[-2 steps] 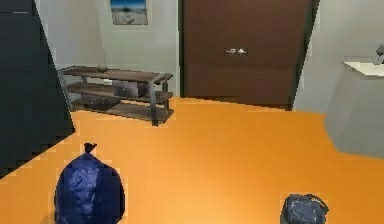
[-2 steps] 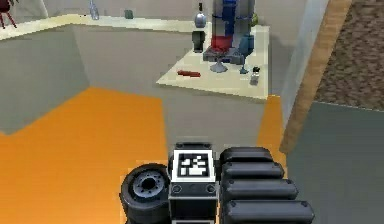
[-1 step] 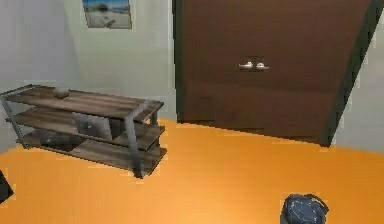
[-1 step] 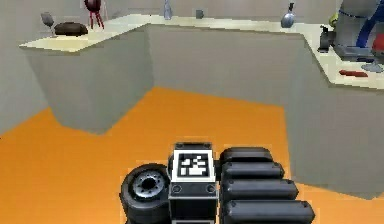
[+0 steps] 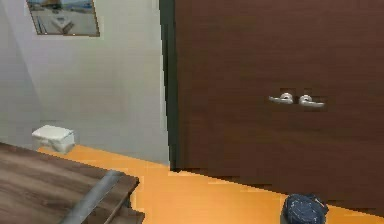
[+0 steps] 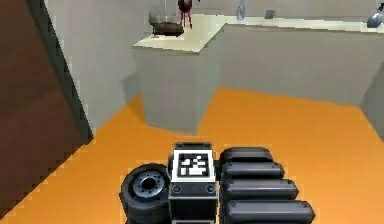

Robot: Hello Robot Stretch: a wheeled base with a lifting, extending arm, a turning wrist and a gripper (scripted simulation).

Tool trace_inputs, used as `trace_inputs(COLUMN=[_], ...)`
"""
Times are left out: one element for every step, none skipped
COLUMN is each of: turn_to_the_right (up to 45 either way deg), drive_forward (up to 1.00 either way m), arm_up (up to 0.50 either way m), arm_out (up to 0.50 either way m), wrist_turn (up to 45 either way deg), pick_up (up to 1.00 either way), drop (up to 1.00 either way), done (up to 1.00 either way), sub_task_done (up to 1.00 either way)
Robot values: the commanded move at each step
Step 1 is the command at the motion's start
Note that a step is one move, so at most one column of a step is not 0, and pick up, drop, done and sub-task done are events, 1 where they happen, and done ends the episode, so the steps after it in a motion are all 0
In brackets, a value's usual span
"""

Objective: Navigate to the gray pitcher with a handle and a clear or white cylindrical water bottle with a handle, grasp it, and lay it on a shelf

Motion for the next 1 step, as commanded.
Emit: trace_inputs(turn_to_the_right=[0.0], drive_forward=[0.85], arm_up=[0.00], arm_out=[0.00], wrist_turn=[0.0], pick_up=[0.00], drop=[0.00], done=[0.00], sub_task_done=[0.00])
